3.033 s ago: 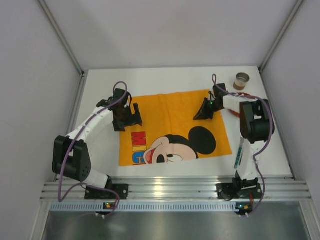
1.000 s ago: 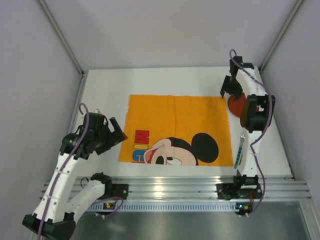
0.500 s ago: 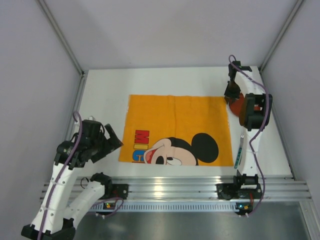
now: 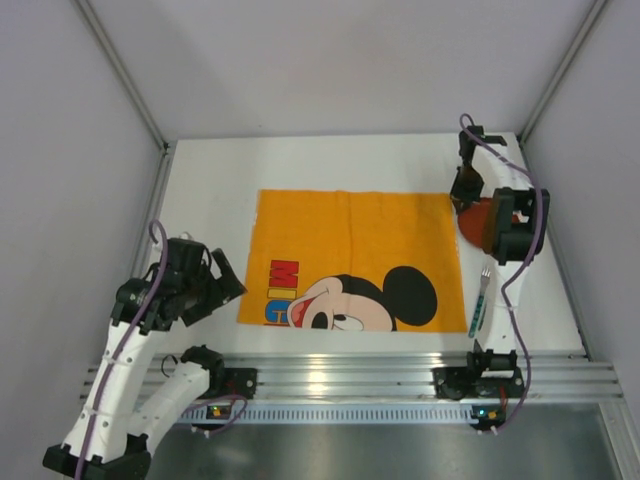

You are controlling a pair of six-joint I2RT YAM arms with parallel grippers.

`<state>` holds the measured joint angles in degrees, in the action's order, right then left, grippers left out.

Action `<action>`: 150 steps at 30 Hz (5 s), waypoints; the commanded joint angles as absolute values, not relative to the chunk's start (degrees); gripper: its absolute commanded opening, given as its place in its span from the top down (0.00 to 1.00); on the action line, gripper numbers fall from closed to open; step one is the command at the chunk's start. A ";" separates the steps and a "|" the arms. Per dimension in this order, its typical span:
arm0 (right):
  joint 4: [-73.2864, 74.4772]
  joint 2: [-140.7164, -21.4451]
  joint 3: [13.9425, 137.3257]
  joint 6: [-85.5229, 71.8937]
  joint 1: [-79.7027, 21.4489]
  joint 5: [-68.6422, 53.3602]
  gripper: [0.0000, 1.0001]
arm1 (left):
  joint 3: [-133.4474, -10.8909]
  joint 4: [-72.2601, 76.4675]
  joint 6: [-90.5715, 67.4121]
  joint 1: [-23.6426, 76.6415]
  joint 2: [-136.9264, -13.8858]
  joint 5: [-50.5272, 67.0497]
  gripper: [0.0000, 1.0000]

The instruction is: Set the dinner table for one person

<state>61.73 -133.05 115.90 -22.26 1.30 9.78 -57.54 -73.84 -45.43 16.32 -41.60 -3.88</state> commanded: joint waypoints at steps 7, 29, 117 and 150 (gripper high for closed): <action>62.75 -110.49 110.21 -23.91 -5.24 9.05 1.00 | -60.38 -68.82 -42.10 16.17 -45.43 -2.28 0.01; 51.43 -121.37 106.18 -33.49 -43.50 -3.16 1.00 | -66.97 -74.53 -42.89 16.17 -42.19 -3.25 0.02; 51.41 -139.92 136.24 -40.87 13.18 2.99 0.13 | -83.31 -47.02 -32.26 12.66 -85.34 -5.10 0.10; 49.75 -119.99 121.57 -32.43 1.86 0.26 1.00 | -83.06 -46.32 -31.46 12.22 -85.62 3.96 0.14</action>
<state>50.17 -129.14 124.07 -35.18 7.73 1.78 -84.51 -48.07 -32.34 12.47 -90.50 2.50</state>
